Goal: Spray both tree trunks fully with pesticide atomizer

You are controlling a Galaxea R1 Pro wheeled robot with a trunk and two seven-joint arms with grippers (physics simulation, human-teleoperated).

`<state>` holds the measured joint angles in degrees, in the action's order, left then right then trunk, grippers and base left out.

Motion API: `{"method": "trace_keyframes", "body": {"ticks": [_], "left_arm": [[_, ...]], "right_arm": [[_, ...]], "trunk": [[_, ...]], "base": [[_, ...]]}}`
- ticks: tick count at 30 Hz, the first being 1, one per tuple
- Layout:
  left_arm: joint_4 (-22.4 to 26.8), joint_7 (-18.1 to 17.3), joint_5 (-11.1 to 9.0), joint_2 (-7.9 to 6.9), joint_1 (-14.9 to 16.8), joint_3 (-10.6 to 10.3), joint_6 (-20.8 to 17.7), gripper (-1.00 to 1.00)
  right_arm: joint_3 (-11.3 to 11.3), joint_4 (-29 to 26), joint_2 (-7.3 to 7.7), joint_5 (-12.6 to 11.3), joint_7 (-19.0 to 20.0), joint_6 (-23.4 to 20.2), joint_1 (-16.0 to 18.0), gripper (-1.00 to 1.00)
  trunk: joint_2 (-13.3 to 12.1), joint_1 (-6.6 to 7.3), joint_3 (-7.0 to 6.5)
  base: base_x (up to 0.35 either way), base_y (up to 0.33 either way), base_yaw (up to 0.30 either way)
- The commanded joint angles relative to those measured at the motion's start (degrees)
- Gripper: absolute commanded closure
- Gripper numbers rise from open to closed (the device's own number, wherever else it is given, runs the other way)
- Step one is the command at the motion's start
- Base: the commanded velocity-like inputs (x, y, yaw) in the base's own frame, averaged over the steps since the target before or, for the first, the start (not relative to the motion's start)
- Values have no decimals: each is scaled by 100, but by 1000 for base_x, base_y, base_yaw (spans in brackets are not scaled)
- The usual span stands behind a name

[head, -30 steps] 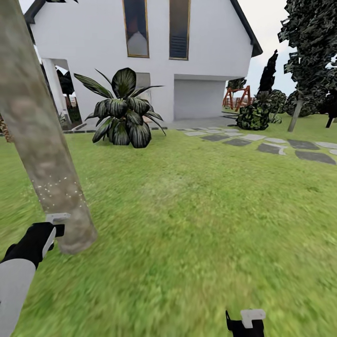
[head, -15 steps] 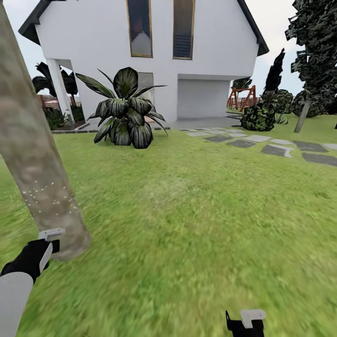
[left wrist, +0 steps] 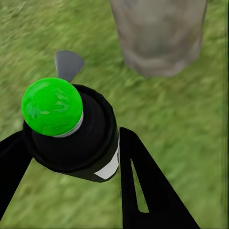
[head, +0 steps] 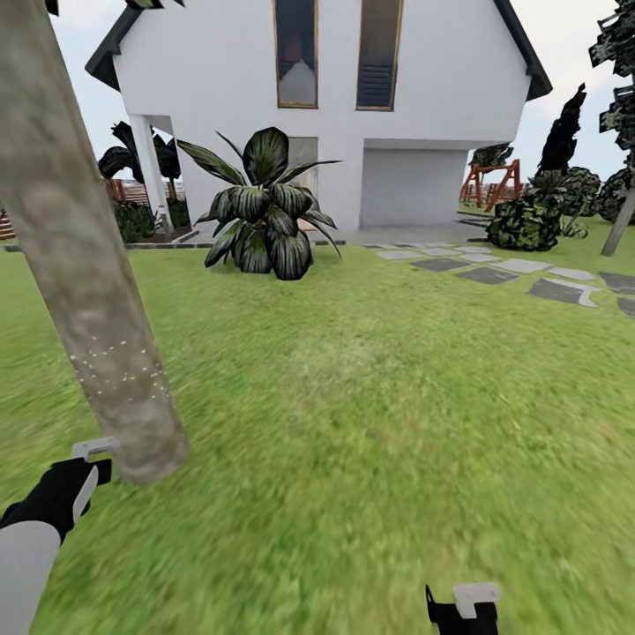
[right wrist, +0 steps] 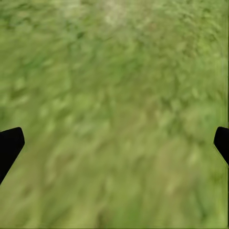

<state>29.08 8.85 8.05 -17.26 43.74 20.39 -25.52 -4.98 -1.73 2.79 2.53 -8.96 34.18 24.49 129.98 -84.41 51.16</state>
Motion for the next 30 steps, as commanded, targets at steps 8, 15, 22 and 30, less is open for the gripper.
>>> {"method": "trace_keyframes", "body": {"ticks": [8, 15, 22, 30], "left_arm": [[30, -6, 74, -44, -98, 18, -29, 100], [17, 2, 239, -10, -123, 23, 279, 100], [-37, 246, 454, -45, -189, 16, 288, 100], [-59, 277, 662, 11, -208, 34, 39, 100]], "right_arm": [[-47, 6, 3, 28, -62, 1, 3, -100], [-47, 5, -1, 28, -62, 1, 3, -100], [-47, 5, -3, 28, -62, 1, 4, -100], [-47, 5, 2, 28, -62, 1, 3, -100]], "trunk": [[2, -1, 6], [2, -1, 6], [2, -1, 6], [2, -1, 6]], "base": [[222, -154, 1], [16, -12, 203], [0, 0, 278], [23, -78, 84]]}}
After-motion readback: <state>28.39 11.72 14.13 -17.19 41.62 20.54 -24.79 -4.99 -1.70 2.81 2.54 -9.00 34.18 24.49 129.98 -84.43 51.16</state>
